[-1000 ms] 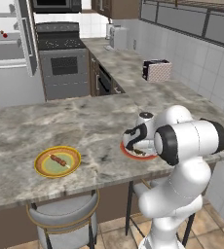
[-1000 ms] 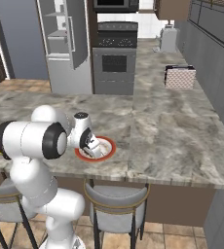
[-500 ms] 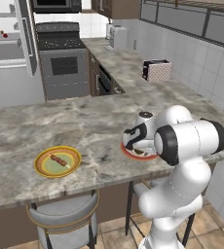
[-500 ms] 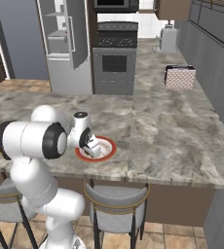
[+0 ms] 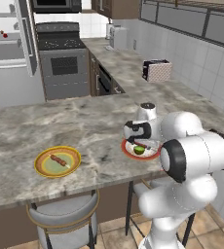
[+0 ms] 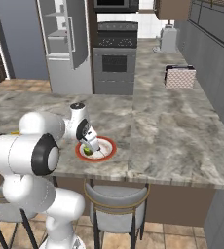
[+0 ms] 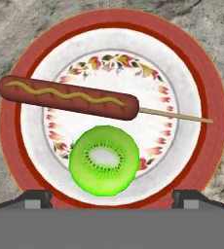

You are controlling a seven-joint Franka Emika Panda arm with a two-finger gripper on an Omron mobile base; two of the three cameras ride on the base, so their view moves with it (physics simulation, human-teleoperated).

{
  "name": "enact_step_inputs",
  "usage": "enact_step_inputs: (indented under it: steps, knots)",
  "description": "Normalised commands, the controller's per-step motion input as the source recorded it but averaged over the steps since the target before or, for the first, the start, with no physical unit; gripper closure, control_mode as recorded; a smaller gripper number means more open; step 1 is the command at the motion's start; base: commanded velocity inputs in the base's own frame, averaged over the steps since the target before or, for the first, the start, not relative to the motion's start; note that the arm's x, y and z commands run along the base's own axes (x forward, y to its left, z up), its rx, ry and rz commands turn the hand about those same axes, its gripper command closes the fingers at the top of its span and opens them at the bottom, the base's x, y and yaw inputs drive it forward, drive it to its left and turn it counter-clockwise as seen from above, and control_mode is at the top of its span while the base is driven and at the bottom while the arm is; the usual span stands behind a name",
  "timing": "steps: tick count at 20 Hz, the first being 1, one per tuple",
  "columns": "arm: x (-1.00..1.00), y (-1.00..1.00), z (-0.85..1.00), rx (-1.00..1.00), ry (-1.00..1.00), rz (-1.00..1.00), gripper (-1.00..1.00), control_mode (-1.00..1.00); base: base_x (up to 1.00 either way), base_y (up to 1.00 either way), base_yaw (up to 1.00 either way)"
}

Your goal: Pick up the apple and kiwi from the fridge and place one fruit on each plate on the dining counter.

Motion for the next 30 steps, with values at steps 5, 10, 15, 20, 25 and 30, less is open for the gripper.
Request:
enact_step_inputs:
  steps: [5,10,15,20,25,30]
  knots:
    - [-0.59,0.0,0.76,0.0,0.04,0.01,-1.0,-1.0,0.0,0.0,0.0]
    - [-1.0,0.06,0.82,0.0,0.07,0.13,-1.0,-1.0,0.0,0.0,0.0]
    - [-1.0,0.11,0.86,-0.02,0.0,0.21,-1.0,-1.0,0.0,0.0,0.0]
    - [-1.0,0.18,0.56,-0.03,0.12,0.3,-1.0,-1.0,0.0,0.0,0.0]
    - [-0.98,0.02,0.46,-0.12,0.08,0.41,-1.0,-1.0,0.0,0.0,0.0]
    - [-0.97,-0.01,0.06,-0.1,0.01,0.25,-1.0,-1.0,0.0,0.0,0.0]
